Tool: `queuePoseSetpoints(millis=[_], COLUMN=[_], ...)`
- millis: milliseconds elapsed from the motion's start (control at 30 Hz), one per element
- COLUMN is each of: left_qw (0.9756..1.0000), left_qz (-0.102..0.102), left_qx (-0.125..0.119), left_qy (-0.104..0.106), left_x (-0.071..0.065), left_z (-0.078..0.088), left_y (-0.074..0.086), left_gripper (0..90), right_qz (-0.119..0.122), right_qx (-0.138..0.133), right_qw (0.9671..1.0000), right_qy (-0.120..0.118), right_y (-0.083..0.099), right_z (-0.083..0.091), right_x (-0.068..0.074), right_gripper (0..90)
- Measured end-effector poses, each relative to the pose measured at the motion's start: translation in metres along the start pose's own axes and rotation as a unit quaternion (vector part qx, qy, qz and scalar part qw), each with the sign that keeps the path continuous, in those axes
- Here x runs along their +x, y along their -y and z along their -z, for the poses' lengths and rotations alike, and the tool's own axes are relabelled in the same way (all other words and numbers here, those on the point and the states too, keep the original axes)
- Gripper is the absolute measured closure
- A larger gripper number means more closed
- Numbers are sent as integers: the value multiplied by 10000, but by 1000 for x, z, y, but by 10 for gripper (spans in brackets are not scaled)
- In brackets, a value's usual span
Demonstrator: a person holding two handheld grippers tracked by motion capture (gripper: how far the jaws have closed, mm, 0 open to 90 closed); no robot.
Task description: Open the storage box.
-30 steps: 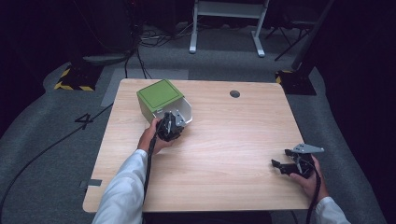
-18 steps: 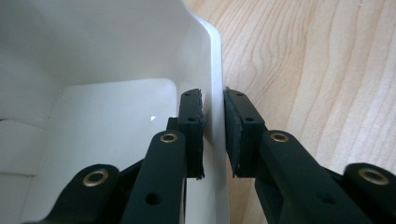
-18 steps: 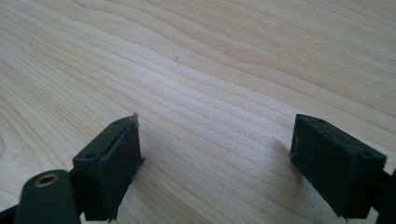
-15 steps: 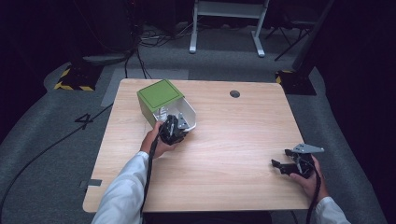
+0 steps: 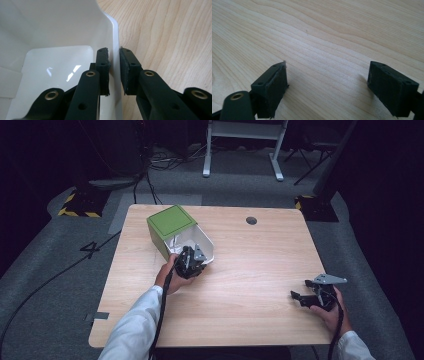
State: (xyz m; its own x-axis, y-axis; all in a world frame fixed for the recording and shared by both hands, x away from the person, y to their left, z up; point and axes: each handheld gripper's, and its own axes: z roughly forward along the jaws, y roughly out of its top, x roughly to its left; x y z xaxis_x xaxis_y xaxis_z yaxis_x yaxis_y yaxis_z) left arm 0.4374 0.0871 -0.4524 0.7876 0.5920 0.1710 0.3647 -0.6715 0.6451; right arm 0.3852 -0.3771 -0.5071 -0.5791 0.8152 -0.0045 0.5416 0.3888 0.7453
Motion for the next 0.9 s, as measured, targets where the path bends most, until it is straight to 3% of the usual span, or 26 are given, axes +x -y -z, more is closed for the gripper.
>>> queuePoseSetpoints(millis=[200,600,667,900], left_qw=[10000,9994,9989,9988], left_qz=[70,259,334,377], left_qx=[30,47,68,38], left_qy=[-3,235,329,322], left_x=[-6,-11,-11,-13], left_z=[-1,0,-1,-2], left_y=[-4,-2,-1,-2], left_gripper=[776,742,700,477], right_qz=[0,4,4,5], right_qx=[0,3,1,3], right_qw=[10000,10000,10000,10000], right_qy=[0,2,3,3], right_y=[0,0,0,0], right_z=[0,0,0,0], right_x=[0,0,0,0], right_gripper=[164,164,164,164])
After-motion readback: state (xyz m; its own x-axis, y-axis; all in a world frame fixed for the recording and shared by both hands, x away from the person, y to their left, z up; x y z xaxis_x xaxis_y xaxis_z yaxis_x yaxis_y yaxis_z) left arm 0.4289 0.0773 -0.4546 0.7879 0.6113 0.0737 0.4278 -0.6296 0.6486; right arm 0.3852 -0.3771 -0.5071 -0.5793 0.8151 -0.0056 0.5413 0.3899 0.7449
